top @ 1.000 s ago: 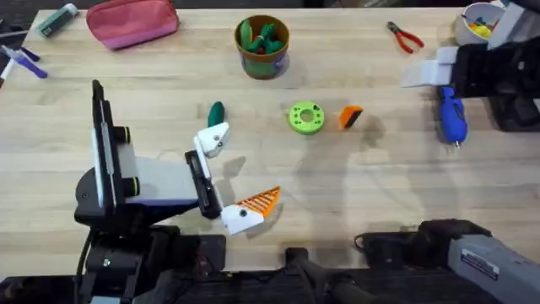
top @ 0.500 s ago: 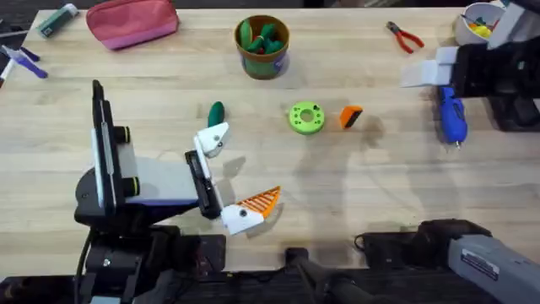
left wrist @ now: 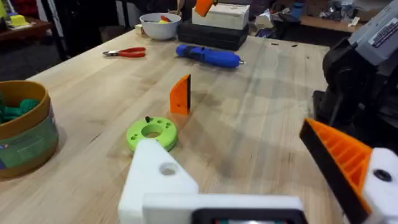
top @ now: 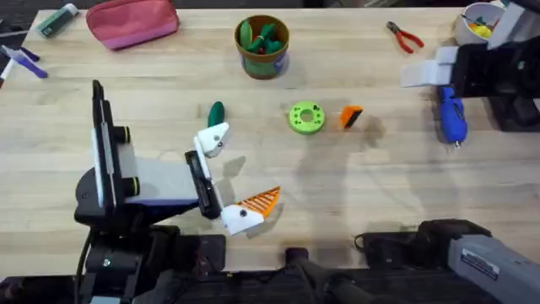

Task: Pick up the gripper from the table and insert it into the empty holder that is missing its gripper. Then pick up a screw, insert it into the mounting hole, and use the screwdriver to tighten it. Finally, clean up the table by picking up the vegetable and placing it into the bucket.

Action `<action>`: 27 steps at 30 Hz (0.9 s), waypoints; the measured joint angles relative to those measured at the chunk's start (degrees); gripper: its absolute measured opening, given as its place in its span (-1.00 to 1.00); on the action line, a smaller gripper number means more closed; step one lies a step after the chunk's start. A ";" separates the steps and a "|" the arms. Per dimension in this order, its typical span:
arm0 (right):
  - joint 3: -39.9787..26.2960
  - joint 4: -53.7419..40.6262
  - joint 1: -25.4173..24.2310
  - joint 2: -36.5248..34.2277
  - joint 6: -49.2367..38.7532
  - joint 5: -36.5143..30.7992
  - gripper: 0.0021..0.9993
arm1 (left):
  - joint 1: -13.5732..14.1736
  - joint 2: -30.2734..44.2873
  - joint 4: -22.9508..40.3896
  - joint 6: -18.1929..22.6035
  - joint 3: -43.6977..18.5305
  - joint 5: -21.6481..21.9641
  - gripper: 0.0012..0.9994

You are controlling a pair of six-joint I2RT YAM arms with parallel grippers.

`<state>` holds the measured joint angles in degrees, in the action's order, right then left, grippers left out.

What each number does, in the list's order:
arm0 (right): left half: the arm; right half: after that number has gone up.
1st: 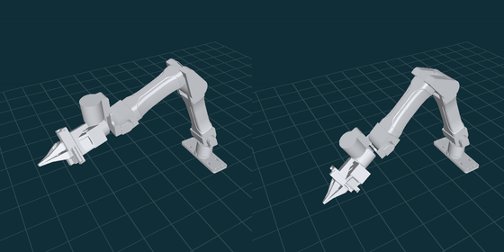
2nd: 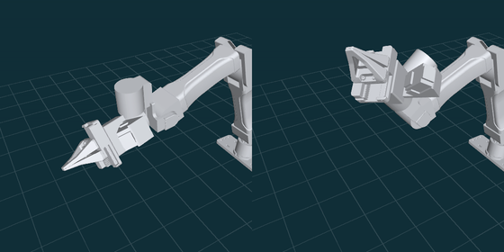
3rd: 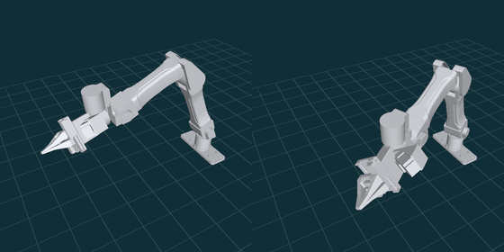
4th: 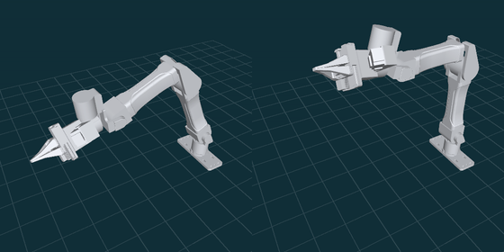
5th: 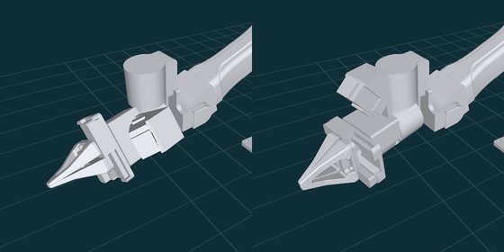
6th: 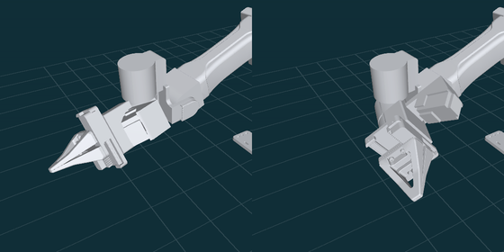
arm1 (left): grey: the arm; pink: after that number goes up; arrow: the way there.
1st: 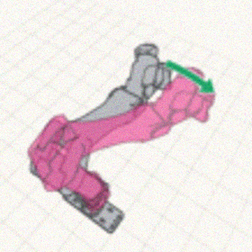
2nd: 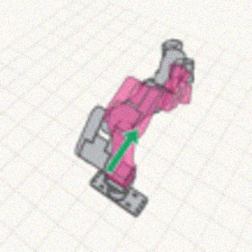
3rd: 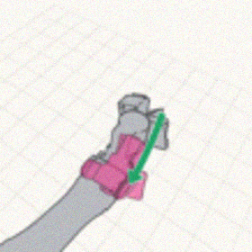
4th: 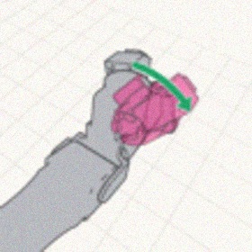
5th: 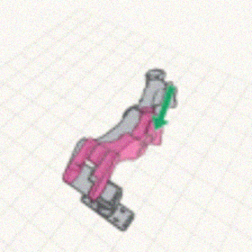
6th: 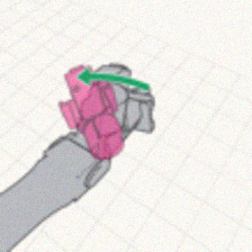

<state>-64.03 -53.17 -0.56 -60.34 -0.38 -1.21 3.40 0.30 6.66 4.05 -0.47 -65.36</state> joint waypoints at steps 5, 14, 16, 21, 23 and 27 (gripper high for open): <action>0.00 0.27 0.00 0.00 0.20 0.00 0.99 | 0.00 0.00 0.00 0.00 0.00 0.00 0.97; -1.99 -4.80 4.13 -0.36 5.21 -0.41 0.99 | 0.00 0.00 0.00 0.00 0.00 0.00 0.97; -3.54 -6.61 6.87 -1.40 6.81 -1.46 0.99 | 0.00 0.00 0.02 0.00 0.00 0.00 0.97; -5.73 -8.09 13.70 -6.44 11.12 -3.45 0.99 | 0.00 0.00 0.02 0.00 0.00 0.00 0.97; -5.73 -7.82 15.46 -8.57 12.85 -3.67 0.99 | 0.00 0.00 0.00 0.00 0.00 0.00 0.97; -5.73 -6.38 17.77 -12.67 14.92 -3.91 0.99 | 0.00 0.00 0.01 0.00 0.00 0.00 0.97</action>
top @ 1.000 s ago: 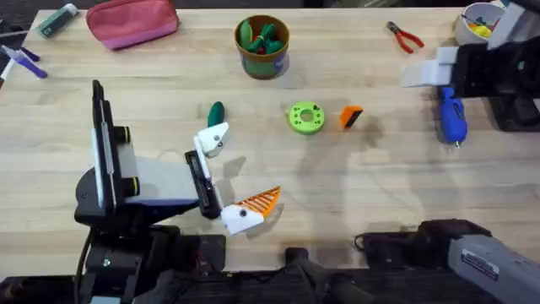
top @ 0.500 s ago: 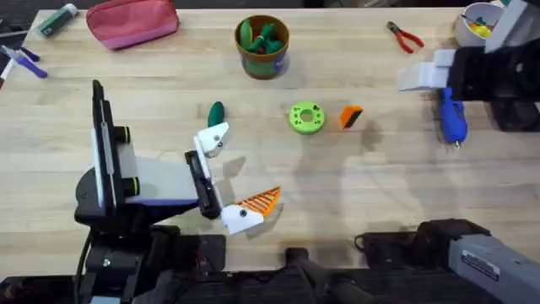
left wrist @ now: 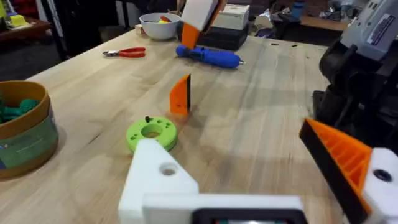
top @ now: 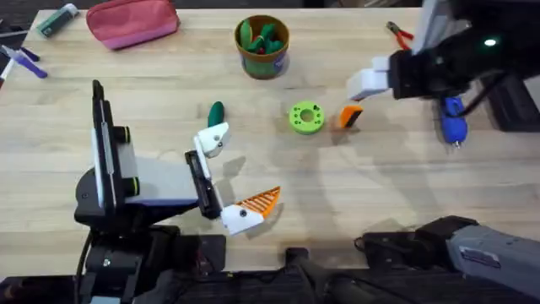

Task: Pick up the gripper from the table and insert it into the empty holder that is missing its gripper. Then pick up a screw, insert it into the mounting hole, and use the screwdriver to tighten it. Finally, clean up the table by picking up the vegetable and placing it into the bucket.

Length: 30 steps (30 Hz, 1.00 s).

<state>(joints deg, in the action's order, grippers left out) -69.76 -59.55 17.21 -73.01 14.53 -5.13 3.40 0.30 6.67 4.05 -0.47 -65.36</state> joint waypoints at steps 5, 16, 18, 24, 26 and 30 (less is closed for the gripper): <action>0.00 0.52 0.90 -4.41 1.42 -0.02 0.99 | 0.00 0.00 0.01 0.00 0.00 0.00 0.97; 0.00 0.98 0.90 -14.61 1.62 -0.02 0.98 | 0.00 0.00 0.01 0.00 0.00 0.00 0.97; 0.00 1.56 0.90 -16.48 0.98 -0.04 0.98 | 0.00 0.00 0.00 0.00 0.00 0.00 0.97; 0.00 3.13 0.90 -18.49 -1.56 -0.03 0.91 | 0.00 0.00 0.01 -0.01 0.00 0.00 0.97; -0.02 3.11 0.88 -18.51 -2.19 -0.04 0.88 | 0.00 0.00 -0.01 0.00 0.00 0.00 0.97; -0.50 2.69 0.66 -18.49 -2.83 0.00 0.85 | 0.00 0.00 0.01 0.00 0.00 0.02 0.97</action>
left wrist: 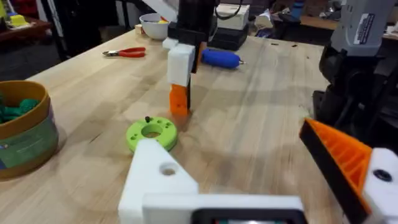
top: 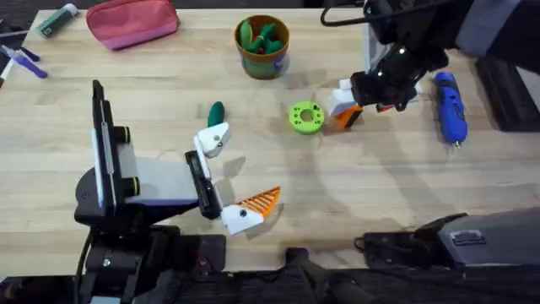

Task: Pick up the gripper from the table and insert it into the empty holder that is missing its gripper. Then pick up a screw, insert it into the mounting hole, and use the screwdriver to tighten it. Finally, clean up the table by picking up the vegetable and placing it into the bucket.

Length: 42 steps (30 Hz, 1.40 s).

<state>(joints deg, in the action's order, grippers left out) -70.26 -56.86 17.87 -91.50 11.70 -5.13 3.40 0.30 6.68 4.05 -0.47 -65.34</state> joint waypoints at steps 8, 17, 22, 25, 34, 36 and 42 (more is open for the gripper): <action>-1.25 -0.57 -0.11 -0.52 0.19 0.00 0.83 | 0.00 0.00 0.00 0.00 0.00 -0.02 0.97; -1.33 -0.07 -0.11 -3.45 0.79 1.11 0.63 | 0.00 0.00 0.00 0.00 0.00 -0.02 0.97; -1.33 -0.07 -0.11 -3.45 0.97 1.74 0.36 | 0.00 0.00 -0.01 0.00 0.00 -0.02 0.97; -1.35 -0.07 -0.11 -3.44 1.15 1.79 0.13 | 0.00 0.00 -0.01 0.00 0.00 -0.02 0.97; -1.35 -0.04 -0.11 -3.45 1.45 1.97 -0.70 | 0.00 0.00 0.00 0.00 0.00 -0.02 0.97; -1.38 0.08 -0.11 -3.45 1.42 1.97 -0.90 | 0.00 0.00 0.00 0.00 0.00 -0.02 0.97; -1.49 0.31 -0.20 -3.45 1.55 1.97 -0.96 | 0.00 0.00 -0.01 0.00 0.00 -0.01 0.97</action>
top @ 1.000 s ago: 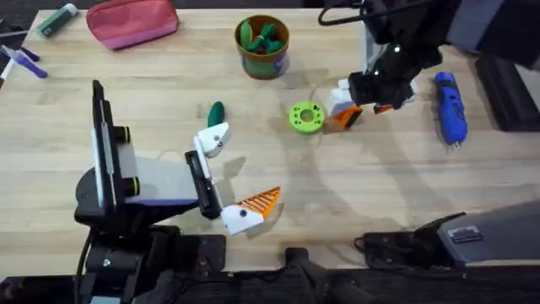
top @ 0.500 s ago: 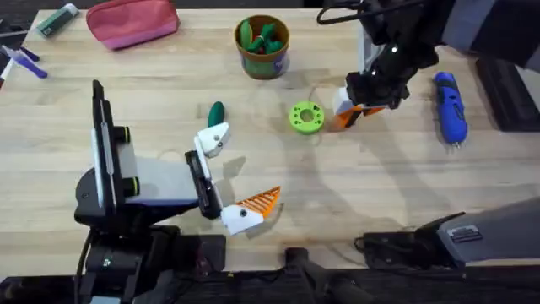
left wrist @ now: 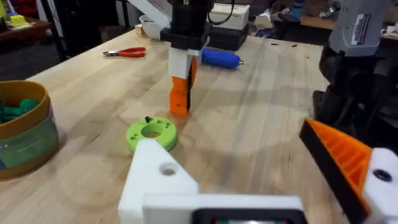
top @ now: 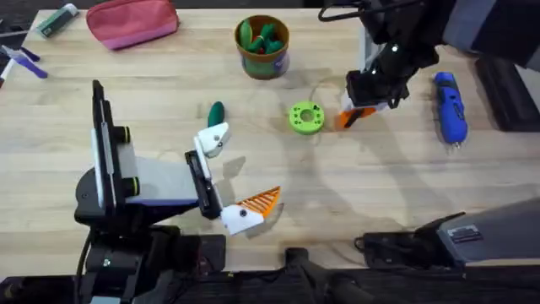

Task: Pick up the gripper from the table and insert it into the empty holder that is missing its gripper. Then pick up a screw, insert it into the mounting hole, and use the screwdriver to tighten it. Finally, clean up the table by picking up the vegetable and placing it into the bucket.

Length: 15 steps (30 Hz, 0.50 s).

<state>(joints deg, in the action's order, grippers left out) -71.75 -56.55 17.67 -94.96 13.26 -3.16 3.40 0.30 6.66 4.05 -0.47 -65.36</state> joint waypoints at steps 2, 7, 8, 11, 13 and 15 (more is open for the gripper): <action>0.00 -0.01 0.00 0.01 0.00 0.00 -0.96 | 0.00 0.00 0.00 0.00 0.00 -0.01 0.97; -0.87 -1.59 0.00 0.06 0.10 0.00 -0.96 | 0.00 0.00 0.01 0.00 0.00 -0.01 0.97; -1.45 -2.38 0.00 0.16 0.32 0.00 -0.96 | 0.00 0.00 -0.01 0.00 0.00 -0.01 0.97; -3.48 -4.46 0.00 1.82 0.98 0.32 -0.96 | 0.00 0.00 -0.01 0.00 0.00 -0.01 0.97; -4.49 -4.31 -0.04 4.48 1.48 2.27 -0.96 | 0.00 0.00 -0.01 0.00 0.00 -0.01 0.97; -5.16 -3.27 -0.07 7.68 1.93 5.27 -0.96 | 0.00 0.00 0.00 0.00 0.00 -0.01 0.97</action>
<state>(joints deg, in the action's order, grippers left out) -76.91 -59.82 17.61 -87.28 15.18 2.12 3.40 0.30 6.66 4.05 -0.47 -65.36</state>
